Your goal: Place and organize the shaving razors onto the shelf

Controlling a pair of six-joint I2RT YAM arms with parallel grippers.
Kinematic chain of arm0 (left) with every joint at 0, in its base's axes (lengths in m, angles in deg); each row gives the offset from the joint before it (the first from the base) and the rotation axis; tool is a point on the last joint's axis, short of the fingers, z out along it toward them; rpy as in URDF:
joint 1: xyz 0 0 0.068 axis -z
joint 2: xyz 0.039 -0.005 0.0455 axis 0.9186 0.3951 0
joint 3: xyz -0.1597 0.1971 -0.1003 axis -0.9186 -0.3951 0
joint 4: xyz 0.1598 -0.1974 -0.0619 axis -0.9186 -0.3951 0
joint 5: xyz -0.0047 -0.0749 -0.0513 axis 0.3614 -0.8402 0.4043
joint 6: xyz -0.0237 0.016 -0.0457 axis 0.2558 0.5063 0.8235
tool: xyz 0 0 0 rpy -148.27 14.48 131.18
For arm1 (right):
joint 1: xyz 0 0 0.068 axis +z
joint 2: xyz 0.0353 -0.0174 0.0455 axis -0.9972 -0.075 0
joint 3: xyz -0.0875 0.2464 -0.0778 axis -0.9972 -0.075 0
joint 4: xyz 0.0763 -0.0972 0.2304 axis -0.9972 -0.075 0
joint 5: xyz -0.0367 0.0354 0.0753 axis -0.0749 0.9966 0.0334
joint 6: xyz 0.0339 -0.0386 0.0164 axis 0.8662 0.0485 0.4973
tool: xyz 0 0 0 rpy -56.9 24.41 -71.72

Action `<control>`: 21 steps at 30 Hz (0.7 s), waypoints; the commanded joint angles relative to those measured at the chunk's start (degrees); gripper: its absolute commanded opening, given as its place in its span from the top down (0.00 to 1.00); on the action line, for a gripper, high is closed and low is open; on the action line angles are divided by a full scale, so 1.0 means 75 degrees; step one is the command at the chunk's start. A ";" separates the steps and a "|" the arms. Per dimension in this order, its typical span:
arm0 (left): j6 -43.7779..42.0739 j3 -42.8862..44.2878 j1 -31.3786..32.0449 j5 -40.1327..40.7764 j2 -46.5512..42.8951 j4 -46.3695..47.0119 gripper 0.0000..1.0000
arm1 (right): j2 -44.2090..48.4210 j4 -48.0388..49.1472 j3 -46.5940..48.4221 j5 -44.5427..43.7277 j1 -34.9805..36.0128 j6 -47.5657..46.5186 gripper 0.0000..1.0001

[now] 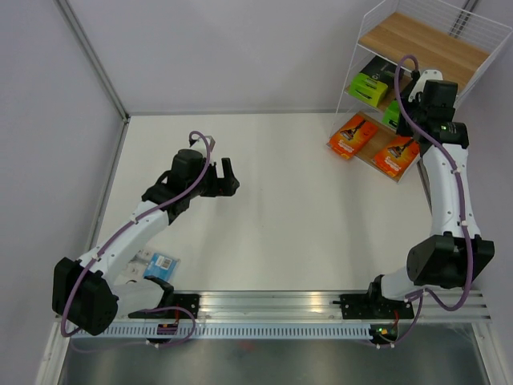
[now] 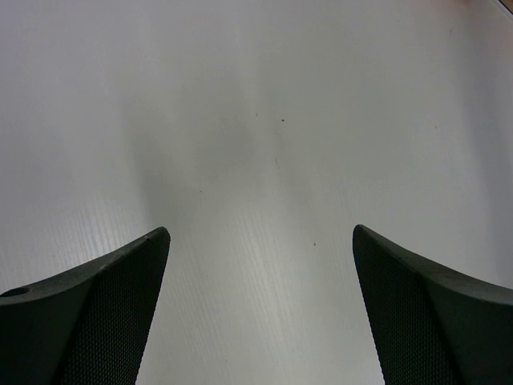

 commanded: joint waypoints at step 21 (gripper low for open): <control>-0.0294 0.0115 -0.0179 0.0167 -0.0011 0.0100 0.00 | -0.0760 0.0835 0.0510 0.0919 -0.0119 -0.0110 0.48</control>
